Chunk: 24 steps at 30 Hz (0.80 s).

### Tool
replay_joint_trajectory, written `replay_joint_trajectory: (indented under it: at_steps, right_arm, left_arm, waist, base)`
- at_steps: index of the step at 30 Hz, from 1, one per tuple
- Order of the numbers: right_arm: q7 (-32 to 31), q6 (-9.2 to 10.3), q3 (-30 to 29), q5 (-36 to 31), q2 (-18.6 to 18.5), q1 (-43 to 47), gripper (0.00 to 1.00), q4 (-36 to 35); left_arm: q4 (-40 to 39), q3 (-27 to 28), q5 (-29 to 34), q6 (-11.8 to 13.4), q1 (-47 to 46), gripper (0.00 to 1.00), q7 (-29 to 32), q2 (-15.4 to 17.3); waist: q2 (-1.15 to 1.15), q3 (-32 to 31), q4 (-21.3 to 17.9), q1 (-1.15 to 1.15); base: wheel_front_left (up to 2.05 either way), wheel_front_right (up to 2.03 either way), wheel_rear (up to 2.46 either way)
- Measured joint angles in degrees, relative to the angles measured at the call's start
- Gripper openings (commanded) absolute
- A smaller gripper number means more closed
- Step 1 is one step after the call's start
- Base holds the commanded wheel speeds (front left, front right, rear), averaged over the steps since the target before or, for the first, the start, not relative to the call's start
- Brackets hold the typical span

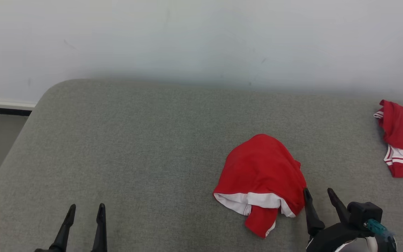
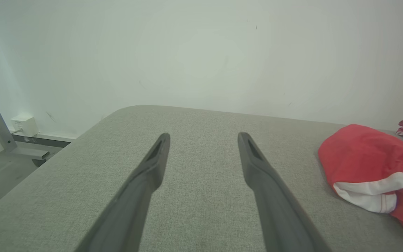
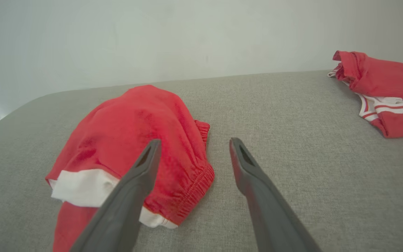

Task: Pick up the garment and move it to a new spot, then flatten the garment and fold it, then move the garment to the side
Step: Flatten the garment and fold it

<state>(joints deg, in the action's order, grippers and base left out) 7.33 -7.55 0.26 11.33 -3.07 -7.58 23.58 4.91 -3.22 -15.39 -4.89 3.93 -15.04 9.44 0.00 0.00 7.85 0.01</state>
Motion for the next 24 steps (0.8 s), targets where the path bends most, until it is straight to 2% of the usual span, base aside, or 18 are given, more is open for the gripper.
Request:
replay_joint_trajectory:
  at_steps: [8, 13, 14, 15, 16, 22, 24]
  right_arm:
    - [1.49, 0.00, -1.72, 0.08, -0.02, -4.67, 1.00, 12.83]
    - [2.13, 0.00, -0.30, 1.86, 0.04, -6.86, 1.00, 19.54]
    - [2.38, 0.00, 0.26, 2.56, 0.09, -7.24, 0.65, 20.65]
    - [2.77, 0.00, 0.77, 3.18, 0.09, -7.72, 0.22, 21.47]
    - [2.88, 0.00, 1.29, 3.70, 0.07, -8.22, 0.00, 22.18]
    - [5.39, 0.00, 2.78, 5.81, -0.02, -10.39, 0.00, 24.92]
    - [6.14, 0.00, 2.66, 5.81, -1.10, -10.82, 0.00, 24.84]
  left_arm:
    - [1.08, -0.18, 0.20, -0.59, -1.94, 1.00, 0.00, -0.43]
    - [1.57, -0.20, 0.29, -0.73, -2.74, 1.00, 0.00, -0.69]
    - [1.63, -0.20, 0.31, -0.74, -2.86, 1.00, -0.01, -0.78]
    - [1.71, -0.18, 0.46, -0.77, -2.88, 1.00, 0.00, -0.85]
    - [1.77, -0.18, 0.71, -1.01, -2.88, 1.00, 0.00, -0.90]
    - [2.02, 0.23, 0.91, -1.08, -3.05, 1.00, 0.00, -1.34]
    - [2.02, 0.53, 1.12, -1.07, -2.94, 1.00, 0.00, -1.49]
  waist:
    - [0.00, 2.03, 3.05, 0.00]
    - [0.00, 3.09, 4.53, 0.00]
    - [0.00, 3.26, 4.74, 0.00]
    - [0.00, 3.40, 4.91, 0.00]
    - [0.00, 3.53, 5.04, 0.00]
    - [0.00, 3.55, 4.76, 0.00]
    - [0.00, 3.32, 4.32, 0.00]
  base:
    - [0.00, 0.00, 0.00]
    - [0.00, 0.00, 0.00]
    - [0.00, 0.00, 0.00]
    - [0.00, 0.00, 0.00]
    - [0.00, 0.00, 0.00]
    - [0.00, 0.00, 0.00]
    - [0.00, 0.00, 0.00]
